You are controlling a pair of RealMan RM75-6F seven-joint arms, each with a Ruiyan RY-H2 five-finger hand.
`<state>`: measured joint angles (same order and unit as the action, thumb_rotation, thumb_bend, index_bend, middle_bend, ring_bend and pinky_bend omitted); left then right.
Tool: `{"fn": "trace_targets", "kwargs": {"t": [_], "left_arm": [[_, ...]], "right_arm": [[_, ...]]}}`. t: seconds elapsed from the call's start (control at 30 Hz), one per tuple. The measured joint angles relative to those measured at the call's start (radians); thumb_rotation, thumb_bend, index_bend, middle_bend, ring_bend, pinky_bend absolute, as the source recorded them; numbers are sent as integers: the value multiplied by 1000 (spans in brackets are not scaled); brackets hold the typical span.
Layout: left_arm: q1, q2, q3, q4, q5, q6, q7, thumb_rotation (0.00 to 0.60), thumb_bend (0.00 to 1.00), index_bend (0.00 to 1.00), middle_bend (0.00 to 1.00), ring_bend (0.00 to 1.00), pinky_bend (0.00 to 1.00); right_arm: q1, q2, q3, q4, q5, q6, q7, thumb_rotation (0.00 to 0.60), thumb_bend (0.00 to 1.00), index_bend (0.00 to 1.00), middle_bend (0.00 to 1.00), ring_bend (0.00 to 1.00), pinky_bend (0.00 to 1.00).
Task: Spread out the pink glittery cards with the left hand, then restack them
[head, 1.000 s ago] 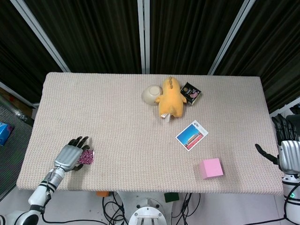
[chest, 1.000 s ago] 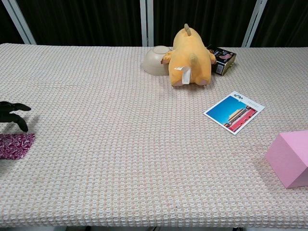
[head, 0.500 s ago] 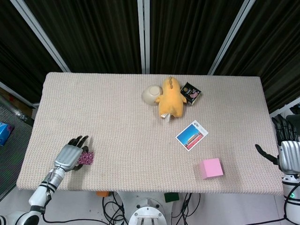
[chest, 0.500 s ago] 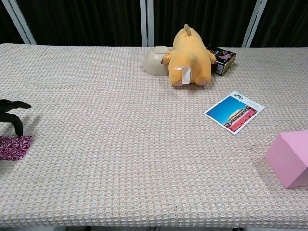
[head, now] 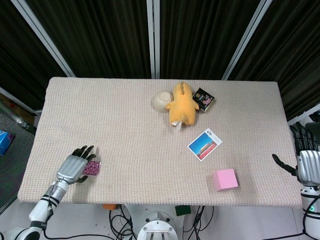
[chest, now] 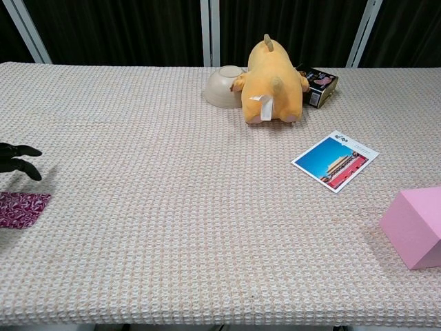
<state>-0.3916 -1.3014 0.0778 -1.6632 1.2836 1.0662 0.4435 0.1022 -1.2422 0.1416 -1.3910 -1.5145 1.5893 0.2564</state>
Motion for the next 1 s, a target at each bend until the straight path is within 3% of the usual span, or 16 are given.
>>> {"fn": "trace_targets", "kwargs": {"t": [0.3,0.47,0.63,0.77,0.8,0.9,1.0], "left_arm": [[22,32,9,-43,25,46,-1,600,203,185,0,0,139],[61,67,5,-77,56,140,-32,582,200,171,0,0,140],[132,84,-17,-64,108,322,-102,374,178,136,0,0,140],[208,83,-45,-5,139,491,-200,85,166,111,0,0,140],[229,82,-51,15,143,523,-227,44,166,91,0,0,140],[292,76,-68,83,147,589,-294,1,169,62,0,0,139],[327,67,-76,122,145,608,-337,0,177,61,0,0,140]], "right_arm": [[-2,10,1,-10,-4,7,-3,600,461,0,0,0,0],[-4,12,-2,-10,-7,10,-2,600,459,0,0,0,0],[-10,16,-16,-1,-13,5,-15,600,423,0,0,0,0],[-21,33,-38,-8,-9,-15,-63,600,384,0,0,0,0],[-25,40,-46,-14,-6,-24,-80,600,383,0,0,0,0],[-34,59,-66,-35,6,-55,-116,600,383,0,0,0,0],[-42,65,-79,-47,23,-81,-150,600,383,0,0,0,0]]}}
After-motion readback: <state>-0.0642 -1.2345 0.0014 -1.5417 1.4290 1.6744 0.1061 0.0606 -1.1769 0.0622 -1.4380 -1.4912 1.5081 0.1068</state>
